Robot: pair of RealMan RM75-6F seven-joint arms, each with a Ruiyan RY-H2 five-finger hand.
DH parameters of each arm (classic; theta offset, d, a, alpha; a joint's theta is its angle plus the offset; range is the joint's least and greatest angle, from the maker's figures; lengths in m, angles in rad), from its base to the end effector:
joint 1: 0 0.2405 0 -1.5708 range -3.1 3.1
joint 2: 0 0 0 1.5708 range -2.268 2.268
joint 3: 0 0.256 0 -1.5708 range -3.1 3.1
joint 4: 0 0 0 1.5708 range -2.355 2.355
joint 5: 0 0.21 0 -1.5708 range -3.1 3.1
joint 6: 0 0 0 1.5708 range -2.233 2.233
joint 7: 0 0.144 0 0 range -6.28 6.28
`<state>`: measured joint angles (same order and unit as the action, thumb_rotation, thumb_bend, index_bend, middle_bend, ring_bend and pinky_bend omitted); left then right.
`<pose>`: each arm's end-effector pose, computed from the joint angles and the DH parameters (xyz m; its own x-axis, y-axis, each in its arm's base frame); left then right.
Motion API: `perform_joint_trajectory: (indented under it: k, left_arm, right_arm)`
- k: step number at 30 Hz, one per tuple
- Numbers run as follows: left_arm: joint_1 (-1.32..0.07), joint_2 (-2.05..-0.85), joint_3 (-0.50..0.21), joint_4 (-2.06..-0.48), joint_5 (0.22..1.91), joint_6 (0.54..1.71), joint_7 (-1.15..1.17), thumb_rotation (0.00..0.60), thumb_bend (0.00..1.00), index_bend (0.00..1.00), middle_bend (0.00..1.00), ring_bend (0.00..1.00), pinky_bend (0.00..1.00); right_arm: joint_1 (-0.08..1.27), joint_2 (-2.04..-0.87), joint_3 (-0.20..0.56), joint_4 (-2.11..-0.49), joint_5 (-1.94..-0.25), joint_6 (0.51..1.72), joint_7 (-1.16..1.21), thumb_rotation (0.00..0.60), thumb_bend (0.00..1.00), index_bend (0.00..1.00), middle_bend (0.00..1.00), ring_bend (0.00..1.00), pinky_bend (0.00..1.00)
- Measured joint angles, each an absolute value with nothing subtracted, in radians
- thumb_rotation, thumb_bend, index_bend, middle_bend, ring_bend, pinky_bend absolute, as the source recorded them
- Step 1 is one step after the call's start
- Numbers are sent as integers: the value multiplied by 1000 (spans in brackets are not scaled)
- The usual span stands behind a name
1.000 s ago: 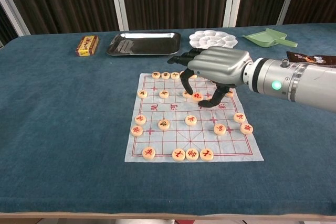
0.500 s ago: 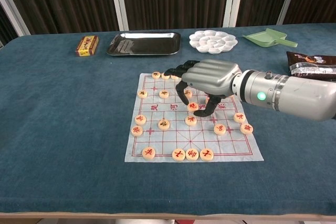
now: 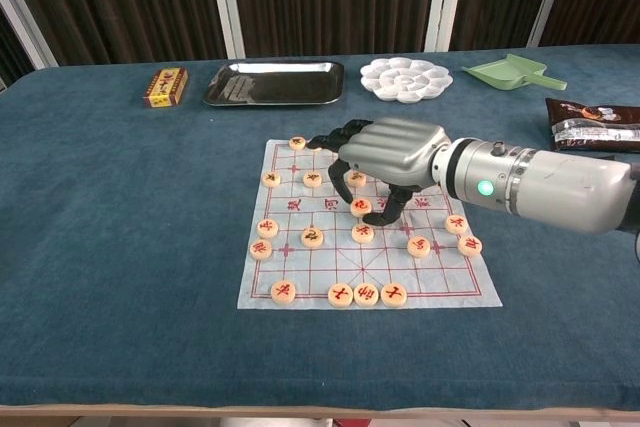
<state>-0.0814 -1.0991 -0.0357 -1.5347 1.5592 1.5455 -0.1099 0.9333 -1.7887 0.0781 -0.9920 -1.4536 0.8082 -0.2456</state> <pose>-0.3176 0.1779 0.1756 0.3849 -0.0432 0.9219 0.9199 -0.0633 -0.3870 -0.1231 -0.3724 -0.0915 0.7562 -0.0761 0.6499 -0.5109 -0.6894 0.5136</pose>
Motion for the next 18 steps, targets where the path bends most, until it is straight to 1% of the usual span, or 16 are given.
perform_joint_trajectory:
  k: [10,13,16,17,18]
  left_arm:
    - [-81,-1100,-35,-1534,1563,1548,-110,600,437,0,0,0,58]
    - [-80,-1100,-34,-1532,1568,1553,-112,600,438,0,0,0,58]
    - [-79,-1100,-34,-1529,1566,1553,-112,600,437,0,0,0,58]
    - [-79,-1100,-34,-1529,1565,1554,-111,600,437,0,0,0,58]
    - [-78,-1100,-35,-1529,1565,1556,-110,600,437,0,0,0,58]
  right_arm:
    - [927,-1769,84,-1022,-1454,818,-238,600,438,556,89,0,0]
    - [919,-1750,84,-1053,-1466,849,-224,600,437,514,90,0,0]
    - [902,-1717,84,-1102,-1479,897,-215,600,438,411,80,0,0]
    - [894,-1702,84,-1125,-1483,916,-214,600,438,327,57,0,0]
    - [878,-1677,82,-1160,-1485,941,-216,600,438,269,40,0,0]
